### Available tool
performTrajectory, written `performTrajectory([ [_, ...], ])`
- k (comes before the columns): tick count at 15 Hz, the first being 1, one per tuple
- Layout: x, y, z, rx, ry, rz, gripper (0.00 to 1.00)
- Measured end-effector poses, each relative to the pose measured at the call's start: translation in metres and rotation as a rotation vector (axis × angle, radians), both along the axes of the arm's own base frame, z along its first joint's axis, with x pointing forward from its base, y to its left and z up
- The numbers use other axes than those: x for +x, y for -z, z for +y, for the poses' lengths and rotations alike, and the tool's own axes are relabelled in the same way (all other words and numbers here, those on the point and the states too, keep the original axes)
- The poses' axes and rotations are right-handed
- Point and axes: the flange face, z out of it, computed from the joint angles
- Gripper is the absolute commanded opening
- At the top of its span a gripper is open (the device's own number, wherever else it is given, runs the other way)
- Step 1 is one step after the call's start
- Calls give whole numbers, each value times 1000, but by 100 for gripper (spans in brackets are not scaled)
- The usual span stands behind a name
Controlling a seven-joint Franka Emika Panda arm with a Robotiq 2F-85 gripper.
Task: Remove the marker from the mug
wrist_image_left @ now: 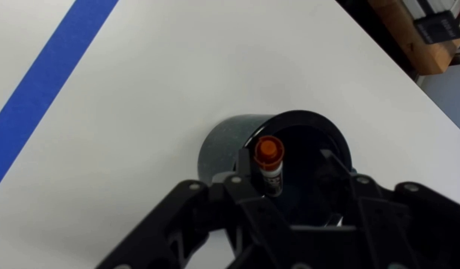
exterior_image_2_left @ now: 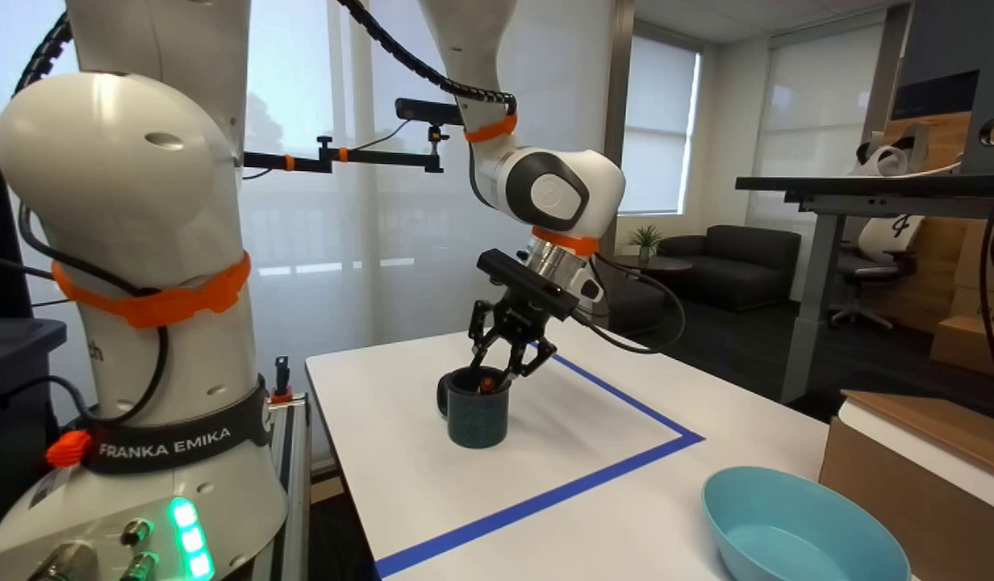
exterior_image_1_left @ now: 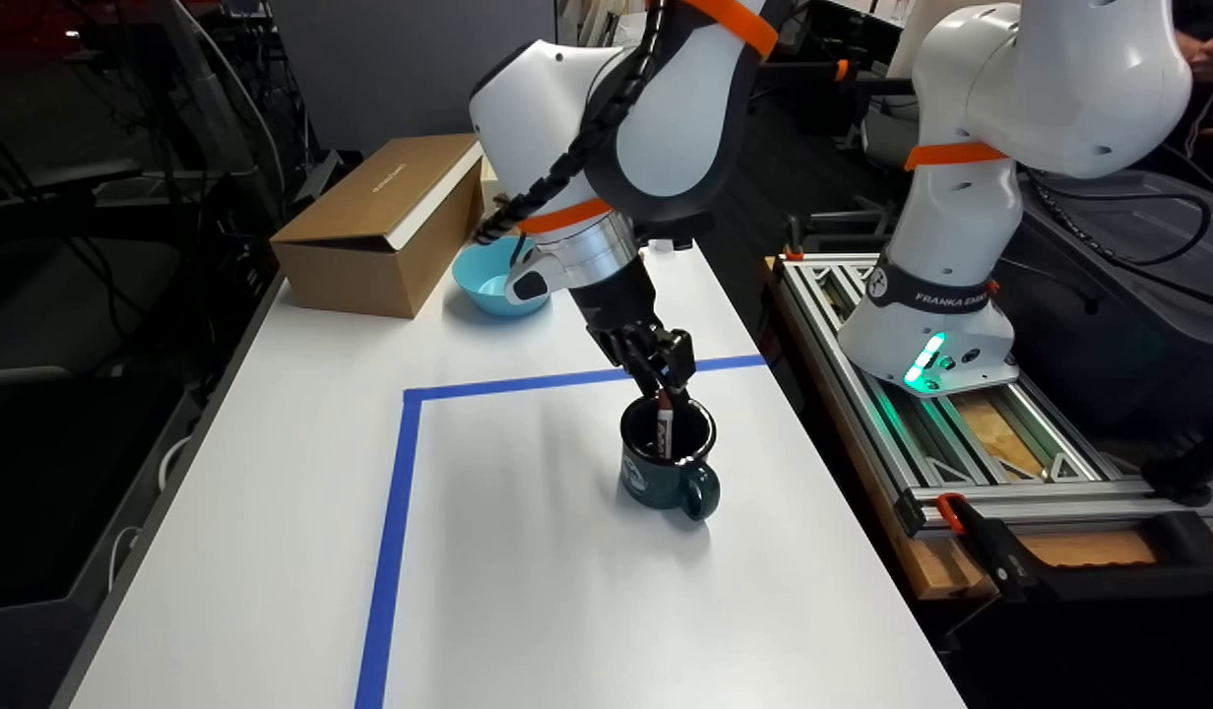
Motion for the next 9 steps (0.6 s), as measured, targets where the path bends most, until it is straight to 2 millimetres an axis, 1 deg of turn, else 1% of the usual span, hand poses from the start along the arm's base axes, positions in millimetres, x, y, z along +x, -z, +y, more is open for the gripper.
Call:
performTrajectory([
  [1,0,0,0,0,0,1,50],
  [2,0,0,0,0,0,2,39],
  [3,-1,0,0,0,0,3,35],
  [4,-1,0,0,0,0,4,35],
  [5,-1,0,0,0,0,5,29],
  [6,-2,1,-1,-1,0,8,27],
  [8,-5,3,-1,-3,0,16,33],
  [9,-7,4,-2,-4,0,20,32],
])
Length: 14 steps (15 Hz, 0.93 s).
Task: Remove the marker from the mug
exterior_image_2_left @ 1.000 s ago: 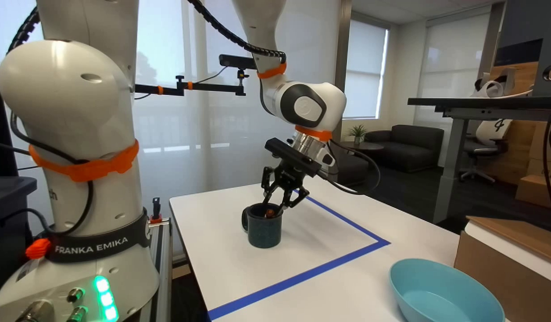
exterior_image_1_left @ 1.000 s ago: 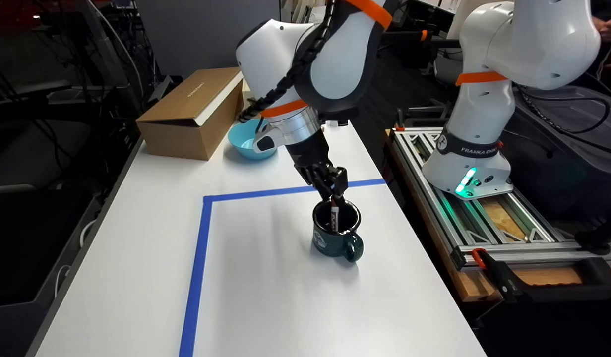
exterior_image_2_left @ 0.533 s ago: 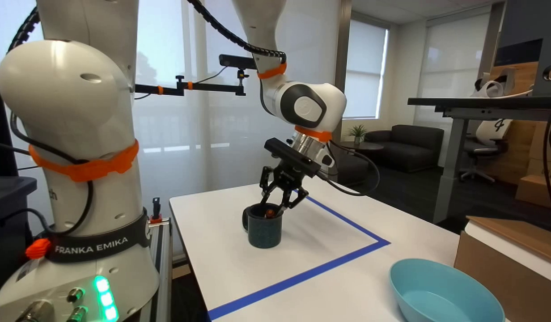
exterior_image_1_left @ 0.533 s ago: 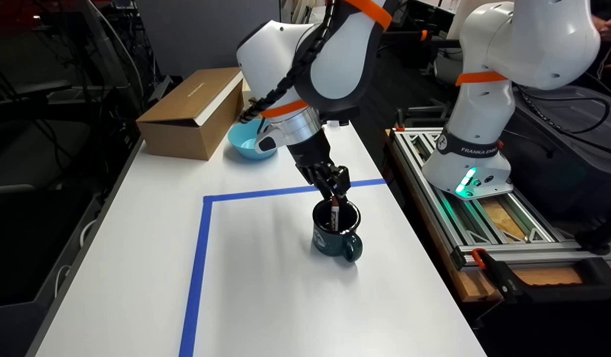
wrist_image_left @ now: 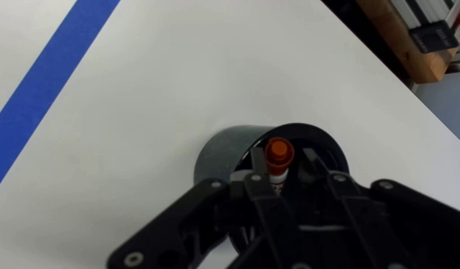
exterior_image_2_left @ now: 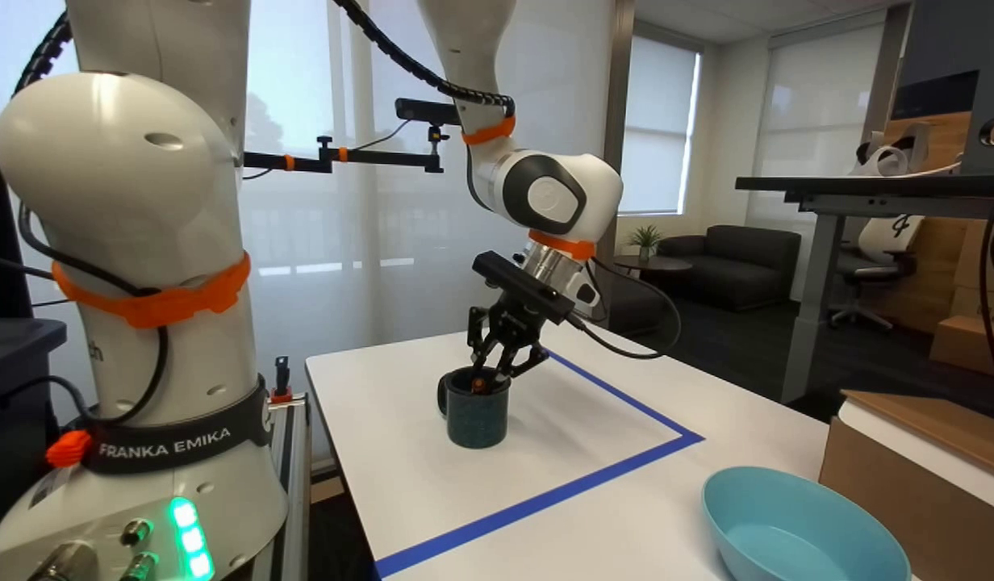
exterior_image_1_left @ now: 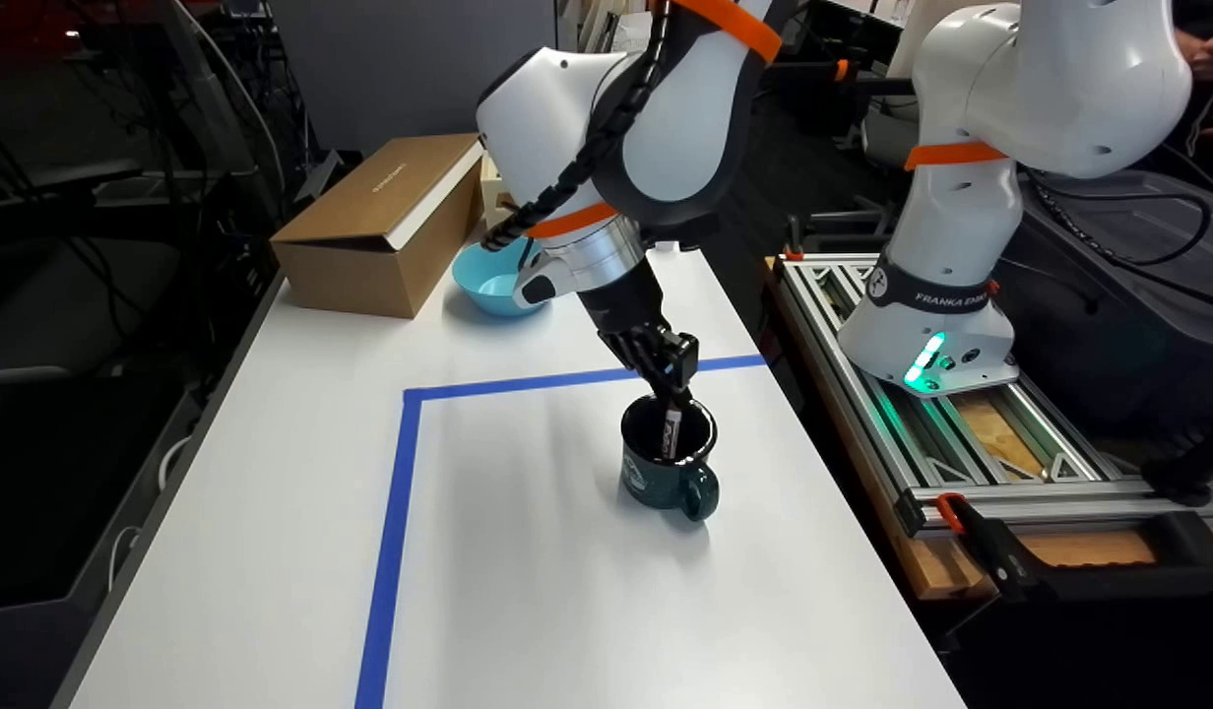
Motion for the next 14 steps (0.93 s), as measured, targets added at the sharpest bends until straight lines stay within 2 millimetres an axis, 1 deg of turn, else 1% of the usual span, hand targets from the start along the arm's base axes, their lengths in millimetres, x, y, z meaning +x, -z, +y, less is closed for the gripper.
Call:
performTrajectory([
  [1,-1,0,0,0,0,2,34],
  [2,-1,0,0,0,0,3,34],
  [3,-1,0,0,0,-1,4,35],
  [5,-1,0,0,0,-1,7,33],
  [6,-2,0,0,0,-2,7,20],
  [7,-2,0,0,0,-2,7,16],
  [9,-2,0,0,-1,-3,8,5],
  [14,-3,0,0,-1,-5,11,4],
])
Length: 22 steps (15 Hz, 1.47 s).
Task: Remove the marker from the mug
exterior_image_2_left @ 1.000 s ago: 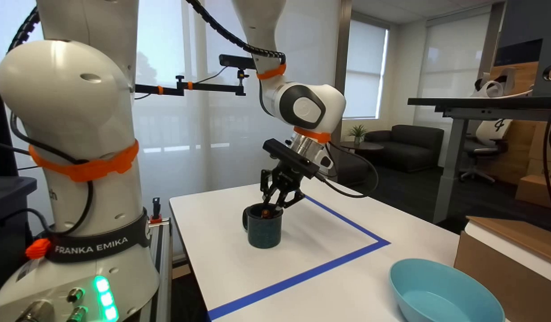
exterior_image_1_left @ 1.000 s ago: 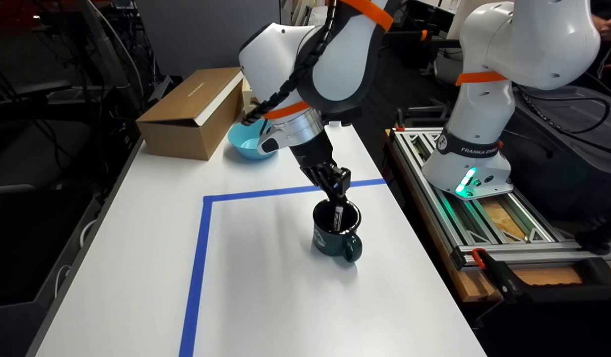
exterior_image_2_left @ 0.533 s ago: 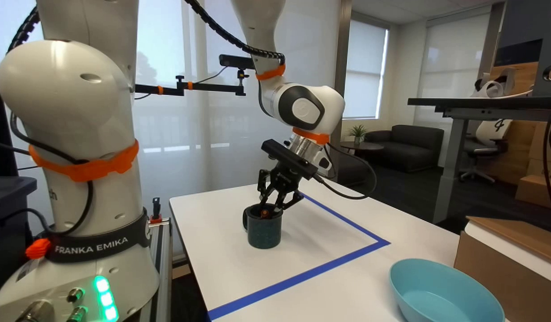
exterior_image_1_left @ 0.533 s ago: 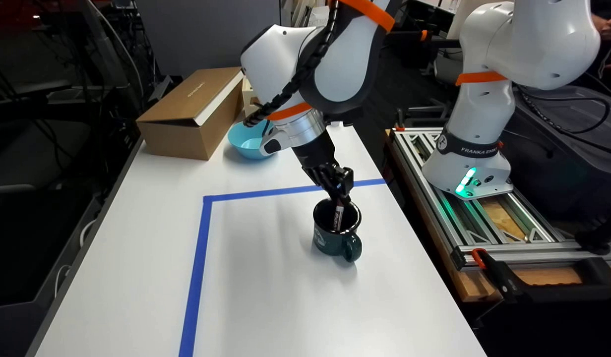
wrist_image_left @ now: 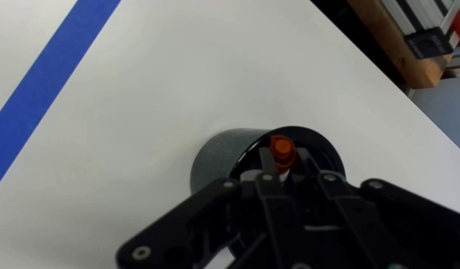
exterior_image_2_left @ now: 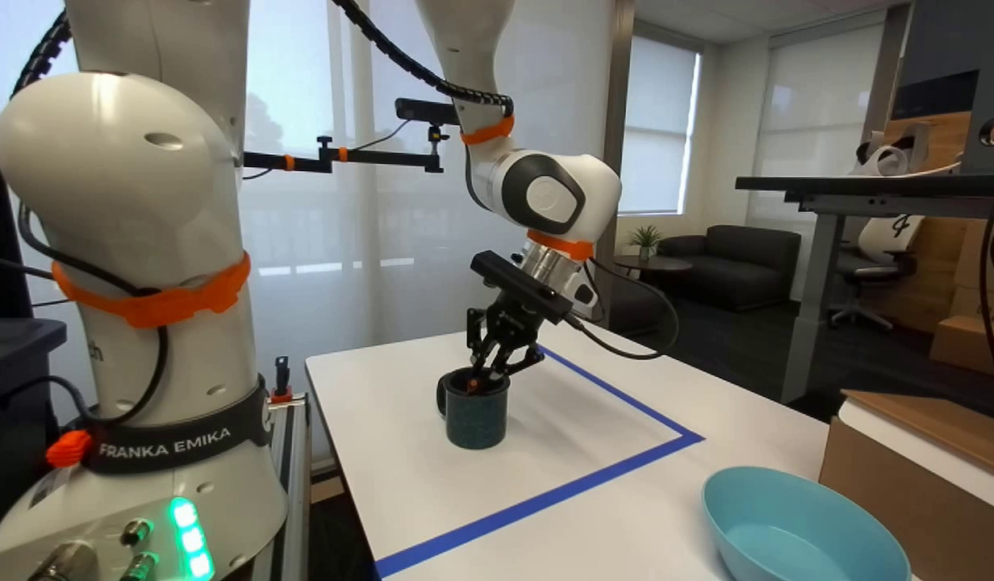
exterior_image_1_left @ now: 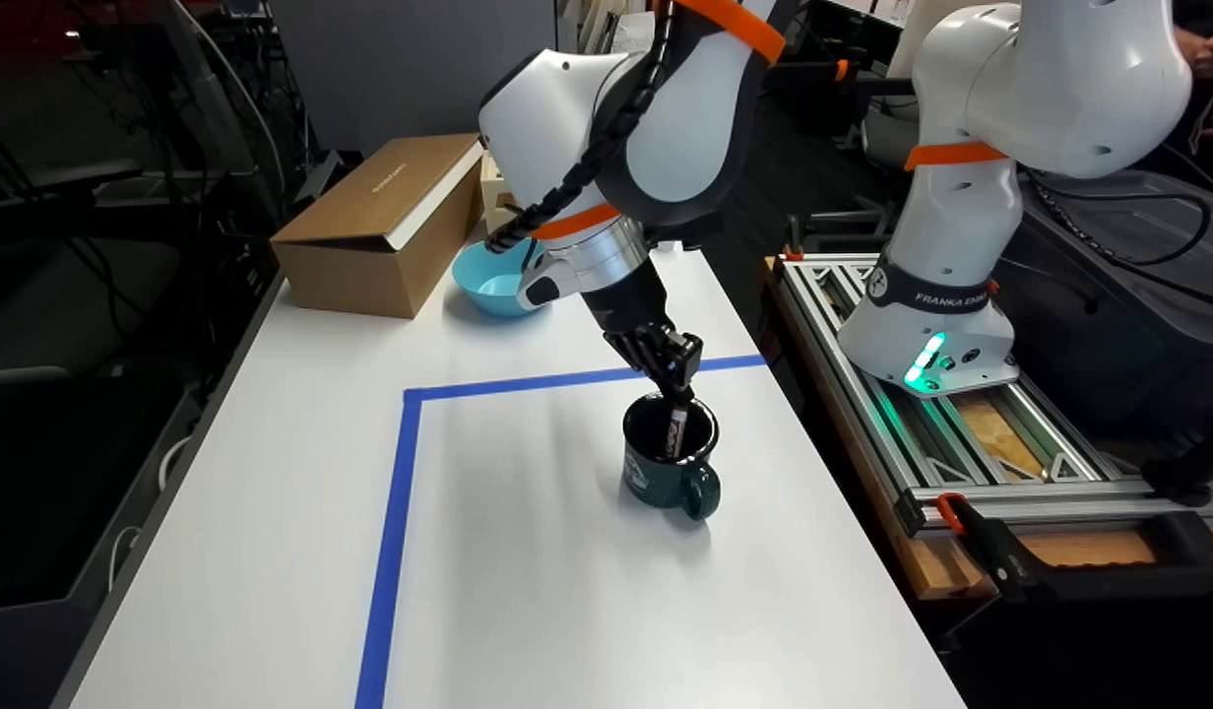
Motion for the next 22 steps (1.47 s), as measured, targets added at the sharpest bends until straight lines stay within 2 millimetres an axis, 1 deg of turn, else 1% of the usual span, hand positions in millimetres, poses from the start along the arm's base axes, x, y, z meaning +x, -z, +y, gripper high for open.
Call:
performTrajectory([
  [4,-1,-1,0,0,-1,9,4],
  [6,-3,-6,-2,2,1,27,4],
  [8,-4,-17,-5,5,4,46,4],
  [12,-5,-43,-15,13,22,59,4],
  [15,-1,-64,-31,24,58,45,4],
  [19,7,-90,-60,49,125,22,4],
  [22,11,-101,-84,62,184,-8,4],
])
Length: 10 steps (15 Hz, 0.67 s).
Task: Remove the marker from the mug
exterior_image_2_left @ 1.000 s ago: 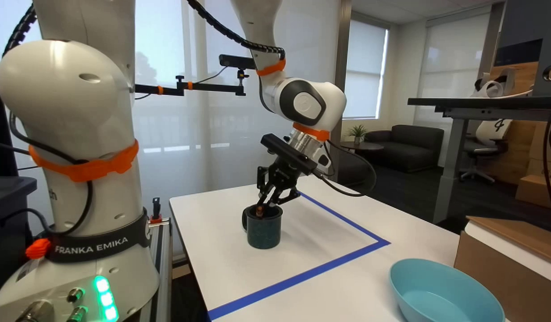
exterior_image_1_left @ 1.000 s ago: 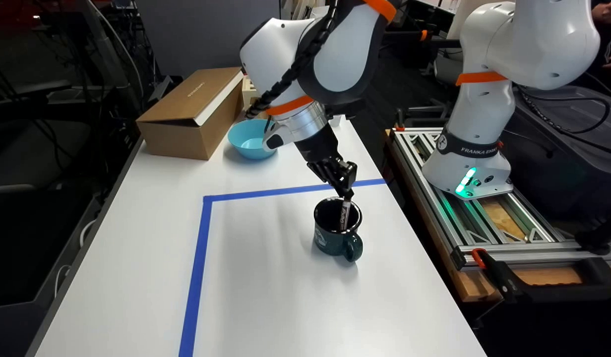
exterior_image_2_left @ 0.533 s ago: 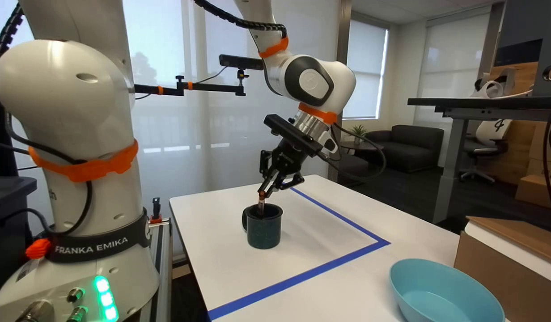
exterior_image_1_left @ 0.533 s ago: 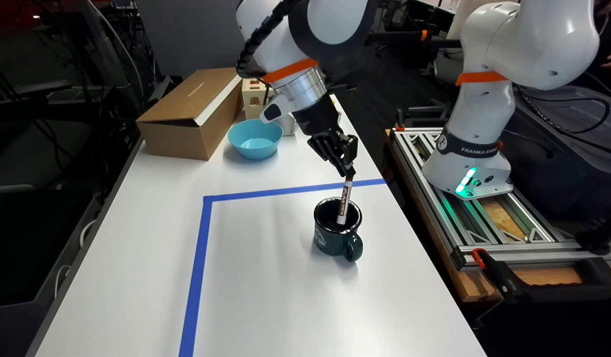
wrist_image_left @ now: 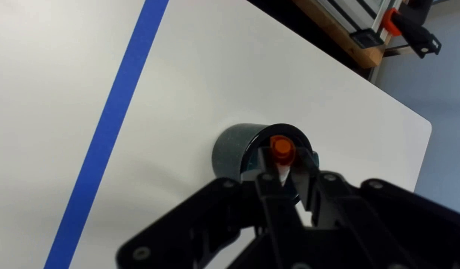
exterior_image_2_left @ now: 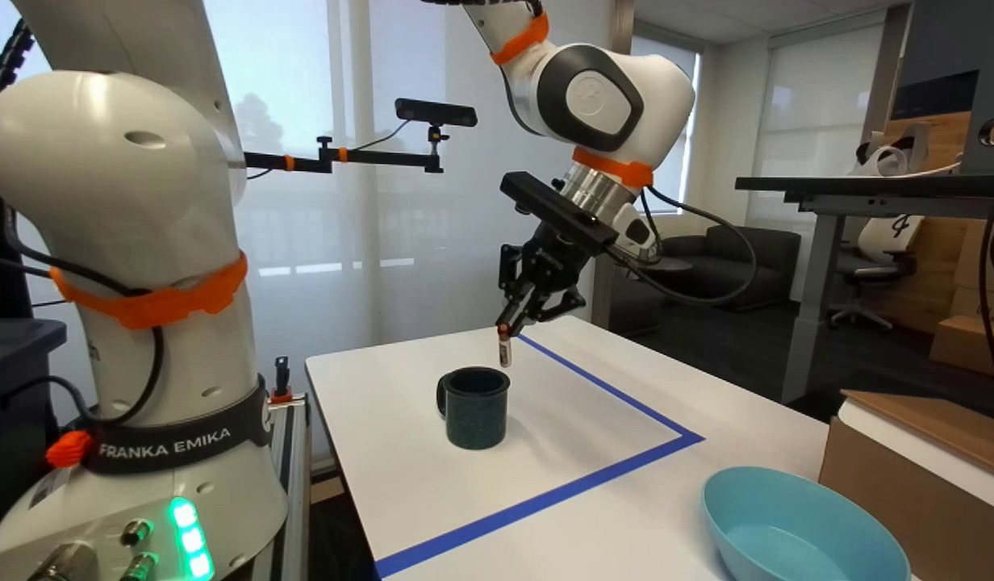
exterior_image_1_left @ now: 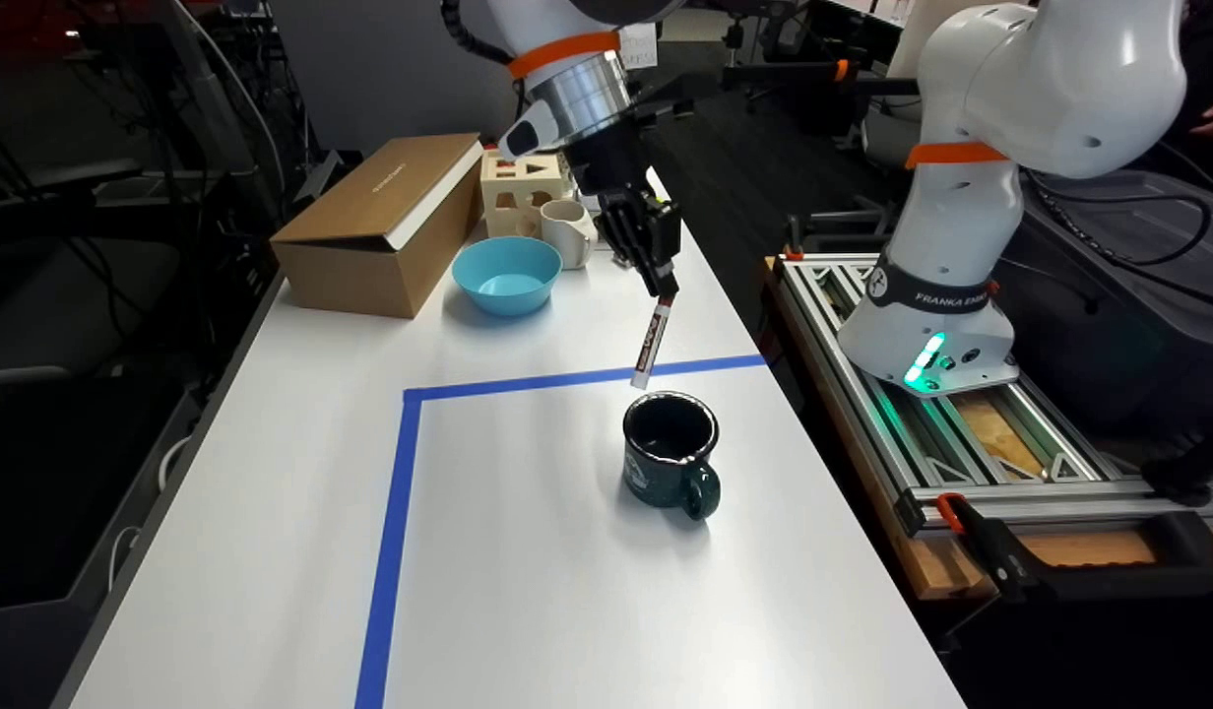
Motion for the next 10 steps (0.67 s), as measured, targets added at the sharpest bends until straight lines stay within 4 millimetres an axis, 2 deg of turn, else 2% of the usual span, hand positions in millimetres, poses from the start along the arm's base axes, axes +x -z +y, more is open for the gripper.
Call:
performTrajectory([
  [4,5,-2,-22,-4,57,-37,4],
  [10,22,14,-27,-67,68,-152,4],
])
